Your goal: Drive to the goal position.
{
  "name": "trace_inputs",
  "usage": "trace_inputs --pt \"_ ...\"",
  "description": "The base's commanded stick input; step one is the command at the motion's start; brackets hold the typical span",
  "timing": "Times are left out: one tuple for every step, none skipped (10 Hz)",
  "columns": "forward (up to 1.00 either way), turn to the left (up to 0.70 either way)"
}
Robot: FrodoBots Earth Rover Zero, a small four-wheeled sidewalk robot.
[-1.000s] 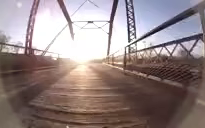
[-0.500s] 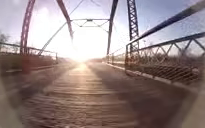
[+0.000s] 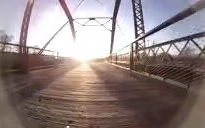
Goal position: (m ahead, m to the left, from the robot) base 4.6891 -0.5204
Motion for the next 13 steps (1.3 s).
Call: trace_inputs --pt "0.70 0.14" --pt "0.70 0.14" --pt "0.70 0.14" --pt "0.70 0.14" --pt "0.70 0.14" --pt "0.70 0.14" --pt "0.70 0.14" --pt "0.70 0.14" --pt "0.70 0.12" --pt "0.70 0.08" --pt "0.70 0.06" --pt "0.70 0.06" --pt "0.70 0.06"
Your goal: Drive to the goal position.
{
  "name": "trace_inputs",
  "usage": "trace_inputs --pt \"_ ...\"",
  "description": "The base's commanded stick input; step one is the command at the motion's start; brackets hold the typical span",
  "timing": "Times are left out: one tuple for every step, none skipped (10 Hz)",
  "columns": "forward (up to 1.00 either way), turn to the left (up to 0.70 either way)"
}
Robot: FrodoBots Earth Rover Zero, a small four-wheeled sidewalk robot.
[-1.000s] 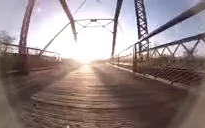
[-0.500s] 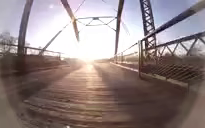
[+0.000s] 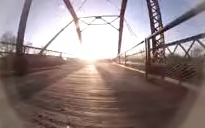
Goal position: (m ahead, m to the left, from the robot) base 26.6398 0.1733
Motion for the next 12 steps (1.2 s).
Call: trace_inputs --pt "0.70 0.06" --pt "0.70 0.06" --pt "0.70 0.06" --pt "0.70 0.06" --pt "0.70 0.06" --pt "0.70 0.06" --pt "0.70 0.06" --pt "0.70 0.06" --pt "0.70 0.06" --pt "0.70 0.06" --pt "0.70 0.06" --pt "0.70 0.06"
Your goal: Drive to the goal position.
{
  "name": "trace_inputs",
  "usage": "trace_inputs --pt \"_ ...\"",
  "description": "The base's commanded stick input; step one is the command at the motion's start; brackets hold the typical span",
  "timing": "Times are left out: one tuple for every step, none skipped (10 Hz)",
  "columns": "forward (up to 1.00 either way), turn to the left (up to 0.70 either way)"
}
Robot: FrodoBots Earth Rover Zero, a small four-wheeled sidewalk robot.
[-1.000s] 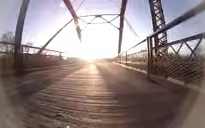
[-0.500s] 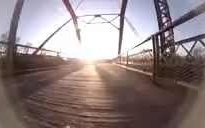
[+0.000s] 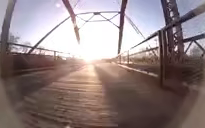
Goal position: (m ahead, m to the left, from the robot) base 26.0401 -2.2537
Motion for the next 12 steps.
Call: trace_inputs --pt "0.70 0.06" --pt "0.70 0.06" --pt "0.70 0.06" --pt "0.70 0.06" --pt "0.70 0.06" --pt "0.70 0.06" --pt "0.70 0.06" --pt "0.70 0.06" --pt "0.70 0.06" --pt "0.70 0.06" --pt "0.70 0.06" --pt "0.70 0.06"
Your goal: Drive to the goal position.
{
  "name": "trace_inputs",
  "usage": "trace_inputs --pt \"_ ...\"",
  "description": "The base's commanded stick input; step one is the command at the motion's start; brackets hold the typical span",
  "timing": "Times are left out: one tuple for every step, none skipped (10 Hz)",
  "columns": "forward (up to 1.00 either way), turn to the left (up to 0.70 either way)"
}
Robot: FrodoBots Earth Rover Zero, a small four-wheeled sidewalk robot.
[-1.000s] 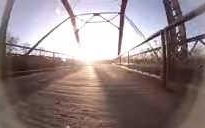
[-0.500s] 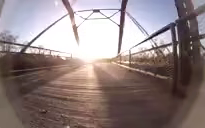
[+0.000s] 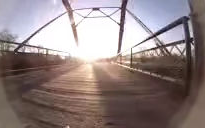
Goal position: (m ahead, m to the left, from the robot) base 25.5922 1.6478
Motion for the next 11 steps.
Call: trace_inputs --pt "0.70 0.06" --pt "0.70 0.06" --pt "0.70 0.06" --pt "0.70 0.06" --pt "0.70 0.06" --pt "0.70 0.06" --pt "0.70 0.06" --pt "0.70 0.06" --pt "0.70 0.06" --pt "0.70 0.06" --pt "0.70 0.06"
